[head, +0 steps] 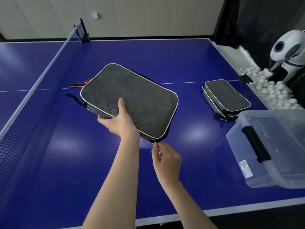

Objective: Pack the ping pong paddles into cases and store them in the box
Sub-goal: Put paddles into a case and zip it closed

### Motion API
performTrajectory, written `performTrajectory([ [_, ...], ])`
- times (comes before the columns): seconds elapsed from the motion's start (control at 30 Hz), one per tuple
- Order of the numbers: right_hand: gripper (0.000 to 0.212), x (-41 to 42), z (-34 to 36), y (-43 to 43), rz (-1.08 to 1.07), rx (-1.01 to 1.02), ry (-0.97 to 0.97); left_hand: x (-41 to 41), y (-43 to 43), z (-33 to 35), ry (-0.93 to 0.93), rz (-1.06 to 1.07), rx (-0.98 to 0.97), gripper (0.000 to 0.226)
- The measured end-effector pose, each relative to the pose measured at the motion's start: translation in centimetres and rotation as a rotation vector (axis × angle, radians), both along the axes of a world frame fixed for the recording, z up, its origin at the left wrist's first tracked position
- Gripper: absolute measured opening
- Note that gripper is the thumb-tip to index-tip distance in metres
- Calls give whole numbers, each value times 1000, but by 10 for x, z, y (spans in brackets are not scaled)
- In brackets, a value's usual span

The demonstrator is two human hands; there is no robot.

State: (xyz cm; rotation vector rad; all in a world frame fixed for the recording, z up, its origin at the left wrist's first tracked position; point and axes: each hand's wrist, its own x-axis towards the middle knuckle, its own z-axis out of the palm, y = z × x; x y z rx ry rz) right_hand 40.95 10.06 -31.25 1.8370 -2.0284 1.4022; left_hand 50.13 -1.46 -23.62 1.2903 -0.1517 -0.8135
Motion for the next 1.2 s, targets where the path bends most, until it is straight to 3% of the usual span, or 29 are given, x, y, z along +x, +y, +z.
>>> performTrajectory([
  [0.33,35,-43,3,-3,-63,-90,36,10,-1,9,24,-79,51,75],
  [0.53,35,-61,10,-13,-122,-67,-63,6,7,8,-5,-174,62,69],
  [0.67,24,-79,18,-26,-204,-43,-165,4,10,10,-41,-265,21,67],
  [0.83,11,-103,29,-39,-235,-72,-144,7,12,14,-58,-371,-32,63],
  [1.03,12,-127,35,-49,-31,-96,-141,12,13,20,-77,-542,-94,53],
  [1.2,9,-135,45,-59,117,-107,1,20,14,19,-168,-693,-152,51],
])
